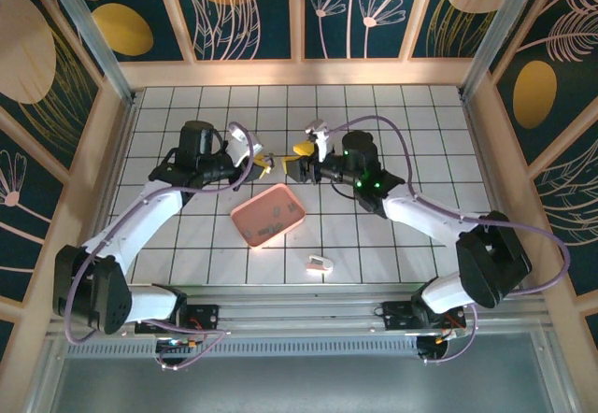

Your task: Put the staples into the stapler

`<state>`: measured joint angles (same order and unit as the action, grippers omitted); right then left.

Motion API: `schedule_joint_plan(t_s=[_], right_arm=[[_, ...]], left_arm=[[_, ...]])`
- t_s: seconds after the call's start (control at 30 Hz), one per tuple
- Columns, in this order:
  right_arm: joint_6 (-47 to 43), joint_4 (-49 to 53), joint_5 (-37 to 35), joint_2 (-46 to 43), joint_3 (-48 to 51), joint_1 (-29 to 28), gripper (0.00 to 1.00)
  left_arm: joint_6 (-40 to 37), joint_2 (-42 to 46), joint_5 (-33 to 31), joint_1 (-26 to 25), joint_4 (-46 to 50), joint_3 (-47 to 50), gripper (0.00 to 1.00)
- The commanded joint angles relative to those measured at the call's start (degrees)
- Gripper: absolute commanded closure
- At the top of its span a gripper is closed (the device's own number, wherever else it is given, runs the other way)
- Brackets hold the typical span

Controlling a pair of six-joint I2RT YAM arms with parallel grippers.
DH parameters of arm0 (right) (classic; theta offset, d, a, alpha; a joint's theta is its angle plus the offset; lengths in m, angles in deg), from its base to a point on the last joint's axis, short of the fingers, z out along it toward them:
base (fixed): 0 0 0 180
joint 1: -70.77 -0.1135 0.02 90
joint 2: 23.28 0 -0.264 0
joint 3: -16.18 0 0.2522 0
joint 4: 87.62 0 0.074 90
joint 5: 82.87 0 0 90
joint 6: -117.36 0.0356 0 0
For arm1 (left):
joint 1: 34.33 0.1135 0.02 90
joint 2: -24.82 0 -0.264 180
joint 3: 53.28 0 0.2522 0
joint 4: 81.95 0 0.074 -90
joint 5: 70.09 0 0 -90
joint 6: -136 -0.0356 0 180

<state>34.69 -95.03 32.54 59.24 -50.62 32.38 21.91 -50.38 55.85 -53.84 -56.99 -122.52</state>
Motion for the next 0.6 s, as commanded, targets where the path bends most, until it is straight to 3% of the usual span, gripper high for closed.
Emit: schedule_joint_plan(t_s=[0.0, 0.17, 0.57], right_arm=[[8.32, 9.39, 3.66, -0.32, -3.87, -0.07, 0.39], [11.76, 15.11, 6.28, 3.90, -9.27, -0.41, 0.37], [12.00, 19.84, 9.19, 9.30, -13.75, -1.31, 0.40]], left_arm=[[-8.99, 1.67, 3.82, 0.04, -0.32, 2.12, 1.00], [-13.30, 3.10, 5.61, 0.03, -1.18, 3.92, 1.00], [-14.93, 5.31, 4.80, 0.08, -2.02, 5.63, 1.00]])
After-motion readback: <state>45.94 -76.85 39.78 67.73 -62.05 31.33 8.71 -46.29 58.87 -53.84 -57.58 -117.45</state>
